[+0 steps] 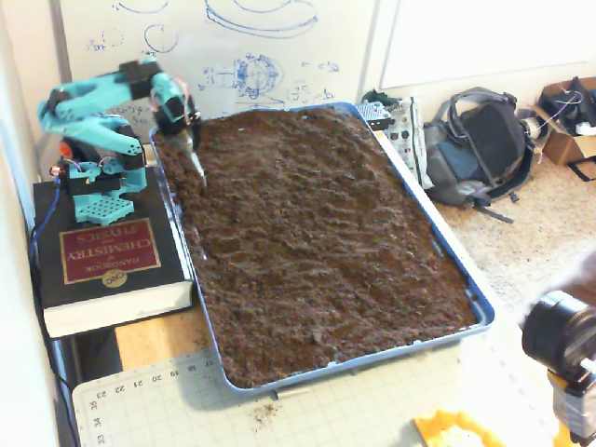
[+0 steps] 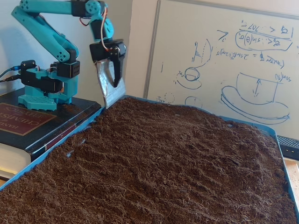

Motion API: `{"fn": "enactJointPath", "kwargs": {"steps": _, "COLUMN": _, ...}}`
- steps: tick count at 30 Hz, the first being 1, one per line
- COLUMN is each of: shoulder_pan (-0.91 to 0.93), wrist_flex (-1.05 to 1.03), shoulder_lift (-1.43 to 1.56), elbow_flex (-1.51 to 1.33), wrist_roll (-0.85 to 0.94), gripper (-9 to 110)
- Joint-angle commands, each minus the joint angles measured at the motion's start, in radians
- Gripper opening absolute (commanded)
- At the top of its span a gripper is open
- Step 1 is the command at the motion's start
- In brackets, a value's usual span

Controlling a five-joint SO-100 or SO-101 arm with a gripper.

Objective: Build a berm.

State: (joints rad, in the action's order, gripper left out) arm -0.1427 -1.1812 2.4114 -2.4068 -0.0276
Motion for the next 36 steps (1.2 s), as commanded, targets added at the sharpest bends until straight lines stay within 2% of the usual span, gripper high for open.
{"fn": "enactJointPath", "kwargs": {"steps": 1, "shoulder_pan": 0.008, "wrist_flex": 0.012, "shoulder_lift": -0.152, "elbow_flex": 0.201, "wrist_roll": -0.006, "gripper": 0}}
{"fn": "enactJointPath", "kwargs": {"steps": 10, "shoulder_pan": 0.003, "wrist_flex": 0.012, "shoulder_lift": -0.624, "elbow_flex": 0.551, "wrist_roll": 0.006, "gripper": 0}}
{"fn": "enactJointPath", "kwargs": {"steps": 16, "shoulder_pan": -0.008, "wrist_flex": 0.011, "shoulder_lift": -0.911, "elbow_flex": 0.623, "wrist_roll": 0.008, "gripper": 1}}
{"fn": "enactJointPath", "kwargs": {"steps": 29, "shoulder_pan": -0.114, "wrist_flex": -0.002, "shoulder_lift": -1.011, "elbow_flex": 0.595, "wrist_roll": -0.006, "gripper": 1}}
{"fn": "enactJointPath", "kwargs": {"steps": 36, "shoulder_pan": -0.107, "wrist_flex": 0.012, "shoulder_lift": -1.227, "elbow_flex": 0.675, "wrist_roll": -0.006, "gripper": 1}}
